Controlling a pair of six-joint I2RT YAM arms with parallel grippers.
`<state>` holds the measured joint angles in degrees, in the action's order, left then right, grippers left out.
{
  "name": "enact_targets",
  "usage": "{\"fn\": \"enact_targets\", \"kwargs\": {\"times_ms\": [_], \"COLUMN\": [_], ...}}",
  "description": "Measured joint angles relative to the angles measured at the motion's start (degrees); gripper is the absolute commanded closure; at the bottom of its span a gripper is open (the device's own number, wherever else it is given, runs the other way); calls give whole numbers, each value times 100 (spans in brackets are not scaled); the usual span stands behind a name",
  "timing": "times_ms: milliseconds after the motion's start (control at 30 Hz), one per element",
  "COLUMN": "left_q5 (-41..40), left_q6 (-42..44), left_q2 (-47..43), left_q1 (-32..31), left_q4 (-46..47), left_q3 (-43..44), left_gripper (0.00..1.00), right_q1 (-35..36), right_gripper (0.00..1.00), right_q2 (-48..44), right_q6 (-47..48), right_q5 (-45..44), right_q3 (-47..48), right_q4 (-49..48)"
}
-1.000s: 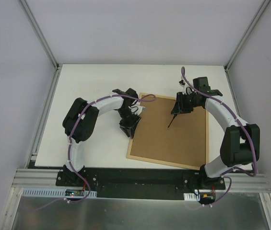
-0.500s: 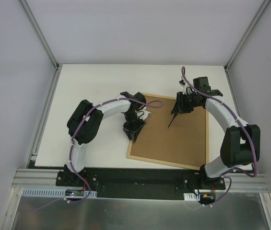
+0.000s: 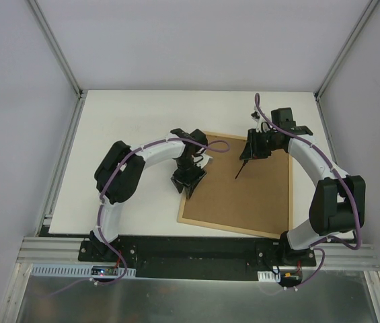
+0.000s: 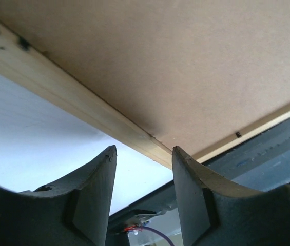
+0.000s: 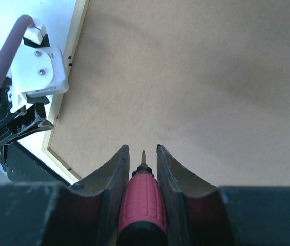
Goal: Take the photo out of the frame
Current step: Adjust the photo frame at the center of the board.
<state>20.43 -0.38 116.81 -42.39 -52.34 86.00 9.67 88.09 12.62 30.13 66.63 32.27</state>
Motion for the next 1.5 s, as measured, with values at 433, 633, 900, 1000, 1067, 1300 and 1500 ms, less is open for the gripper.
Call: {"fn": "enact_targets", "kwargs": {"times_ms": [433, 633, 900, 1000, 1067, 1300, 1500], "left_q5": [-302, -293, -299, -299, -297, -96, 308], "left_q6": [-31, -31, -42, -57, -70, -304, -361], "left_q2": [31, 55, 133, 210, 260, 393, 396], "left_q1": [-7, -129, -214, -214, -214, -57, 280], "left_q4": [105, 111, 90, 20, -28, -164, -26], "left_q3": [-11, -151, -181, -76, -17, 101, 35], "left_gripper": [54, 55, 58, 59, 62, 86, 100], "right_q1": [0, 0, 0, 0, 0, 0, 0], "right_gripper": [100, 100, 100, 100, 100, 99, 100], "right_q2": [0, 0, 0, 0, 0, 0, 0], "right_q6": [0, 0, -2, -2, -2, -15, -17], "right_q5": [33, 35, 74, 76, 81, 157, 212], "right_q3": [0, 0, 0, 0, 0, 0, 0], "right_q4": [0, -2, -2, -2, -2, -2, -4]}}
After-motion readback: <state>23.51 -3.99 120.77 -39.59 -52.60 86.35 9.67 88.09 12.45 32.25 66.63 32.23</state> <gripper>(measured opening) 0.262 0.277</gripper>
